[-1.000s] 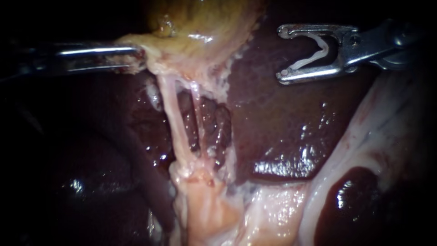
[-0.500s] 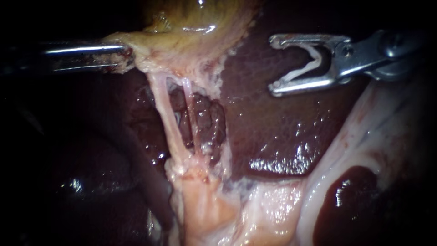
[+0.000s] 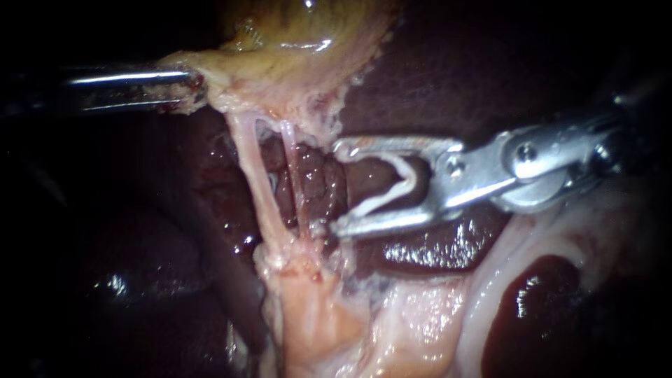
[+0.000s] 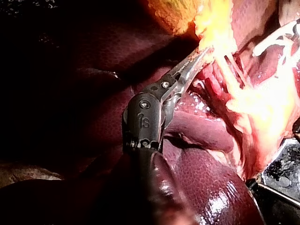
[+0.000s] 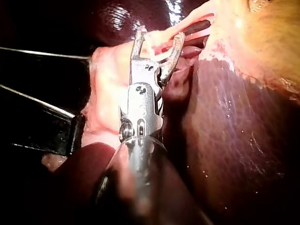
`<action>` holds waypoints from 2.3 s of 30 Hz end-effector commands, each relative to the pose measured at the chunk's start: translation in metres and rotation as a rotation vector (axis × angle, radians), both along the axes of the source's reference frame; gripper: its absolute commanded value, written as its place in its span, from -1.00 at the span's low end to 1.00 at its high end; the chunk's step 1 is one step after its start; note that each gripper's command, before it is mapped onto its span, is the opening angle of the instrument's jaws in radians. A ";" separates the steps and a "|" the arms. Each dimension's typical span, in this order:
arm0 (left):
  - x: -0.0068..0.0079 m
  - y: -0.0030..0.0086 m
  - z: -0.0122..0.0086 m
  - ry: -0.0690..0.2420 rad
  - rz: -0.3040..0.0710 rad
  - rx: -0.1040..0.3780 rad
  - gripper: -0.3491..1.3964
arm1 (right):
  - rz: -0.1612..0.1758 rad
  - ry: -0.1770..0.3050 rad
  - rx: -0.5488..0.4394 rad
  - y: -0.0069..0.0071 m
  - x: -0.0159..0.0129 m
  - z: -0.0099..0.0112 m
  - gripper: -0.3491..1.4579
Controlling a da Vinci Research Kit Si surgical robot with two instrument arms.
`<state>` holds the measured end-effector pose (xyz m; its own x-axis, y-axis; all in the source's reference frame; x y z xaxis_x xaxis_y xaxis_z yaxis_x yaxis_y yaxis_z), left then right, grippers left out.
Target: Clipping first clip left tube
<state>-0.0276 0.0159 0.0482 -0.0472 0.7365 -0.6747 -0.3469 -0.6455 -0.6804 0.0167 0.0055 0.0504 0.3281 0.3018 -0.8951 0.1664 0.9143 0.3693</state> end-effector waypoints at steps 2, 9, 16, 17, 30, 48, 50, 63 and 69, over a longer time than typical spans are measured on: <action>0.0000 0.0000 0.0000 0.000 0.000 0.000 -1.00 | -0.008 -0.001 0.005 -0.0008 0.0010 0.0005 -0.08; -0.0001 -0.0002 -0.0003 0.002 -0.002 0.000 -1.00 | -0.013 -0.023 0.034 -0.0025 0.0033 0.0032 -0.08; -0.0002 -0.0003 -0.0005 0.003 -0.003 0.000 -1.00 | -0.012 -0.049 0.051 -0.0025 0.0041 0.0063 -0.08; -0.0003 -0.0004 -0.0005 0.003 -0.004 0.000 -1.00 | -0.013 -0.052 0.050 -0.0024 0.0042 0.0068 -0.08; -0.0006 -0.0007 -0.0011 0.009 -0.010 -0.001 -1.00 | -0.016 -0.071 0.074 -0.0020 0.0059 0.0114 -0.07; -0.0011 -0.0008 -0.0010 0.008 -0.010 -0.001 -1.00 | -0.047 0.025 0.191 -0.0040 0.0095 0.0106 -0.07; -0.0011 -0.0008 -0.0010 0.008 -0.010 -0.001 -1.00 | -0.054 0.031 0.214 -0.0044 0.0095 0.0099 -0.08; -0.0010 -0.0008 -0.0010 0.006 -0.008 -0.001 -1.00 | -0.101 0.052 0.314 -0.0066 0.0098 0.0065 -0.11; -0.0010 -0.0008 -0.0010 0.006 -0.008 -0.001 -1.00 | -0.090 0.040 0.339 -0.0067 0.0097 0.0064 -0.16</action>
